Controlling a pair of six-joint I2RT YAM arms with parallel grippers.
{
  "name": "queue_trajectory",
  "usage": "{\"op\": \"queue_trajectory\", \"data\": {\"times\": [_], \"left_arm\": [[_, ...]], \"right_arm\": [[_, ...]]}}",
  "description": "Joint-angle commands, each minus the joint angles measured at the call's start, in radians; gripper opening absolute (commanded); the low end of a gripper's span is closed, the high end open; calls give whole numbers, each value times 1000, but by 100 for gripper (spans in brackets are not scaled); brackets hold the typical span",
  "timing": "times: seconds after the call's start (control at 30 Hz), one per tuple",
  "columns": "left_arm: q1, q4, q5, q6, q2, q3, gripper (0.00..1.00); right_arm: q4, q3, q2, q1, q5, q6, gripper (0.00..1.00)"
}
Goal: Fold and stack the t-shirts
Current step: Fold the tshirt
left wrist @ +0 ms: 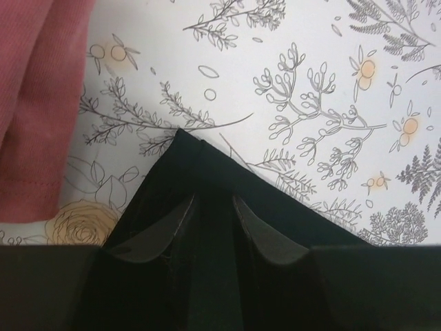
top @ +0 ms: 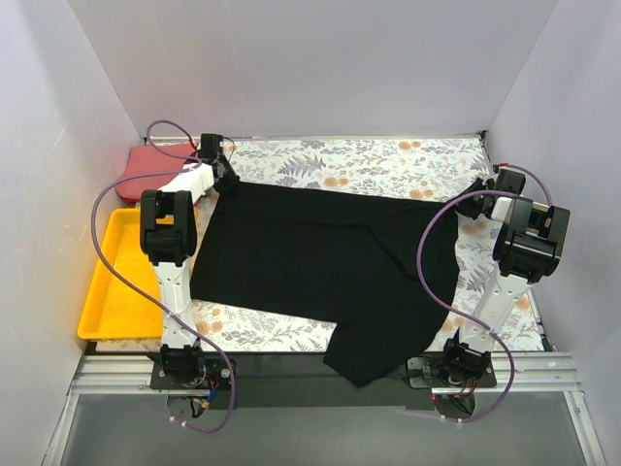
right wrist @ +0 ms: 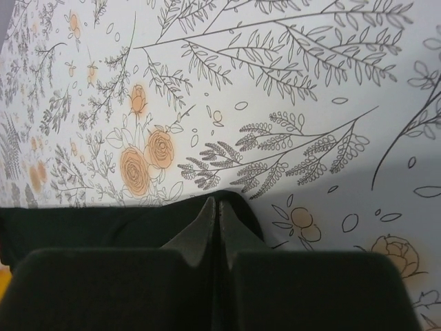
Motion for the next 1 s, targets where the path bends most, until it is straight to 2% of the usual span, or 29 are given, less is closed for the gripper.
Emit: {"op": "queue_trajectory", "data": {"times": [0.0,0.03,0.07,0.23,0.37,0.4,0.43,0.57,0.63,0.73,0.87,0.97], "left_arm": [[3,-72,-39,-2,94,29,25],[1,-69,-32,7,101,48,27],[1,-48,-26,28,82,54,33],[-1,-2,-35,51,-24,7,43],[-13,14,-45,90,-108,-1,53],[-20,14,-48,102,-124,-1,59],[-24,11,-49,108,-160,-6,61],[-47,14,-68,108,-252,-82,63],[-56,17,-71,97,-282,-125,63],[-63,14,-71,81,-340,-232,63],[-80,12,-86,30,-457,-395,62],[-97,14,-103,4,-570,-528,62]], "right_arm": [[32,66,19,-25,50,-60,1],[31,77,22,-25,50,-65,1],[28,83,9,-25,39,-78,3],[-11,76,-33,-23,35,-109,14],[-58,74,-102,-20,44,-138,35],[-78,77,-135,-17,56,-146,38],[-99,82,-154,-14,82,-157,41],[-248,83,-258,44,172,-221,51],[-296,68,-320,82,229,-236,52],[-368,24,-399,199,315,-276,52],[-452,-15,-450,412,439,-354,51],[-494,-38,-461,620,577,-426,51]]}}
